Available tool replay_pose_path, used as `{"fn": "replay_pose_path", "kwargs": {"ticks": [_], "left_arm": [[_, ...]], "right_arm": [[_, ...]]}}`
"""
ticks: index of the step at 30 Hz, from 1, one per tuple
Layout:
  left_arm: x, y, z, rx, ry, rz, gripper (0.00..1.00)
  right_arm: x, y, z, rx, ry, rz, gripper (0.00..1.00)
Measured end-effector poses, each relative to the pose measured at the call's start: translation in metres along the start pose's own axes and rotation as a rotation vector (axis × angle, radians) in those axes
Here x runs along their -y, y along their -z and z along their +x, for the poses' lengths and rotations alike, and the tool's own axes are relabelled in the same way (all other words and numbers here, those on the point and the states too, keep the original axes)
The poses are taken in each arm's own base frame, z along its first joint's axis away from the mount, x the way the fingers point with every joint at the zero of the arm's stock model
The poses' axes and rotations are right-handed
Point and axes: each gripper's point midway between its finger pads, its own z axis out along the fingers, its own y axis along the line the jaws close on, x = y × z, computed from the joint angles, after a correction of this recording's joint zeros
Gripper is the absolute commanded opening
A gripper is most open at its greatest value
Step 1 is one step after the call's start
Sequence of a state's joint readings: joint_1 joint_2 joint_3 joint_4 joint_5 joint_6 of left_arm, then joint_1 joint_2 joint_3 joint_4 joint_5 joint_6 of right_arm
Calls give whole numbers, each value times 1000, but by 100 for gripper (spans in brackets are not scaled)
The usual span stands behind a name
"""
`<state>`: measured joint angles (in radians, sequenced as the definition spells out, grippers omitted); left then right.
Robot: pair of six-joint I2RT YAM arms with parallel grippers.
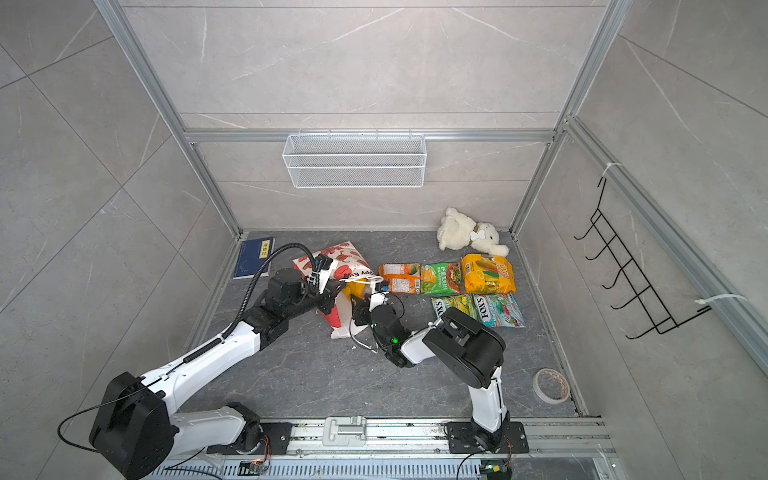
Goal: Take the snacks out of the paper bag
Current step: 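Grasp the yellow pack with the right gripper while the left lifts the bag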
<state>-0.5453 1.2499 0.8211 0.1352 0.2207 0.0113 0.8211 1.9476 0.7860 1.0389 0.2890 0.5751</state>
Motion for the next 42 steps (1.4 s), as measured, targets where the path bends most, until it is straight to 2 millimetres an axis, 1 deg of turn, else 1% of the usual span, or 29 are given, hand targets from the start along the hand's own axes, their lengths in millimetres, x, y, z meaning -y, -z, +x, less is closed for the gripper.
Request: {"fn": "replay_pose_path", "kwargs": {"ticks": [2, 4, 9, 11, 12, 13, 14, 15, 19, 21, 23, 25, 27, 31, 35, 38, 42], "left_arm": [[0, 0, 0, 0, 0, 1, 0], [0, 0, 0, 0, 0, 2, 0], [2, 0, 0, 1, 0, 11, 0], [3, 0, 0, 1, 0, 17, 0], [3, 0, 0, 1, 0, 18, 0], [3, 0, 0, 1, 0, 16, 0], [2, 0, 0, 1, 0, 15, 0], [2, 0, 0, 1, 1, 14, 0], [2, 0, 0, 1, 1, 14, 0], [1, 0, 0, 1, 1, 11, 0], [0, 0, 0, 1, 1, 2, 0], [-2, 0, 0, 2, 1, -12, 0], [-5, 0, 0, 2, 2, -27, 0], [-12, 0, -2, 7, 4, -68, 0], [-18, -3, -1, 10, 10, -100, 0], [-23, -6, 3, -1, 18, -125, 0], [-29, -9, 8, -17, 30, -153, 0]], "right_arm": [[11, -8, -1, -14, -18, 36, 61], [15, -16, 1, -37, -30, 55, 63], [14, -38, 5, -70, -51, 53, 65], [11, -46, 6, -75, -52, 43, 63], [10, -50, 6, -75, -52, 38, 60], [8, -54, 7, -75, -53, 32, 55], [7, -58, 7, -76, -53, 27, 45], [7, -60, 8, -78, -51, 25, 37], [5, -64, 13, -98, -39, 6, 16], [4, -64, 14, -105, -27, 1, 9], [4, -63, 15, -110, -24, -4, 4], [3, -62, 16, -116, -20, -10, 0], [3, -57, 17, -126, -16, -15, 0], [0, -40, 14, -148, -2, -34, 0], [-11, -22, 4, -161, 13, -82, 0], [-19, -9, -4, -165, 21, -119, 0], [-27, 8, -8, -170, 36, -151, 0]]}}
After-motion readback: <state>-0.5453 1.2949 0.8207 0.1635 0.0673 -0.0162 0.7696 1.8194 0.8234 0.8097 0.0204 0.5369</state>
